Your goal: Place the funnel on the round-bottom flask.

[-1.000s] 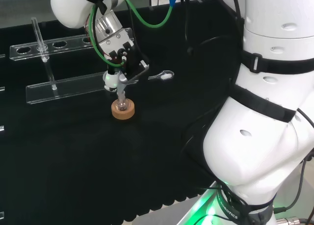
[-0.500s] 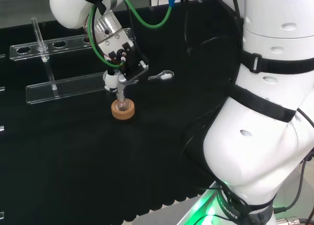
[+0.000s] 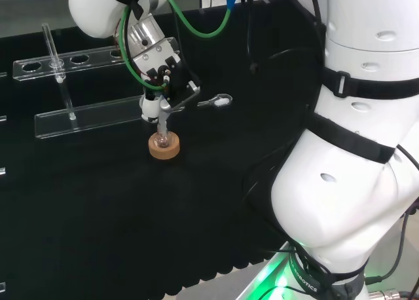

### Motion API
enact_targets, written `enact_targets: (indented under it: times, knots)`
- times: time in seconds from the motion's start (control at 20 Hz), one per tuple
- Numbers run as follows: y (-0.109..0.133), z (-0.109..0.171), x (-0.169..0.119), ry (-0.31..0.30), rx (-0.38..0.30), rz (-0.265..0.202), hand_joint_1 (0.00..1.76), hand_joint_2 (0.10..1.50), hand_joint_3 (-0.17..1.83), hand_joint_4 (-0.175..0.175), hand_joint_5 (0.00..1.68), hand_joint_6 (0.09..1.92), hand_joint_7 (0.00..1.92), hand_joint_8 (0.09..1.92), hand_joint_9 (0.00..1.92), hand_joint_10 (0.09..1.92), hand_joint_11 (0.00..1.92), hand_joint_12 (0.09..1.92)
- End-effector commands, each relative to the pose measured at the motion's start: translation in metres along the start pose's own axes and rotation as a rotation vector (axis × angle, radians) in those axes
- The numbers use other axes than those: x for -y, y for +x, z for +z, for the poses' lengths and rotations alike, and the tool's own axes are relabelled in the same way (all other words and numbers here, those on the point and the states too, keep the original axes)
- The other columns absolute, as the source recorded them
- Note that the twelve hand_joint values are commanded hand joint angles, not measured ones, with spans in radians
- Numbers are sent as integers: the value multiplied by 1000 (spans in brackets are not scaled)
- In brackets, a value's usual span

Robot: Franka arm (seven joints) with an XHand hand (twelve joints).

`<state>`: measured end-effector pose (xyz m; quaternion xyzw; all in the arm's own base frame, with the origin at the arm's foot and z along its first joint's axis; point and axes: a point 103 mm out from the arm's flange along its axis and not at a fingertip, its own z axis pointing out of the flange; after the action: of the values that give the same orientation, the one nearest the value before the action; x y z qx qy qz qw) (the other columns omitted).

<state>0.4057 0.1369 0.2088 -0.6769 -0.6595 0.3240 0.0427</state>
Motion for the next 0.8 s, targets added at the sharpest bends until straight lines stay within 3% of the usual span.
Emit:
enact_targets:
  times: [0.05,0.45,0.8]
  knots:
    - [-3,2,0,-4,-12,-7,668,720,581,-33,443,165,376,803,673,675,386,1394]
    - [-3,4,0,10,-5,-12,658,716,577,-35,429,142,359,794,663,671,382,1394]
    - [-6,6,0,25,-8,-10,582,676,532,-26,339,87,189,750,491,679,326,1431]
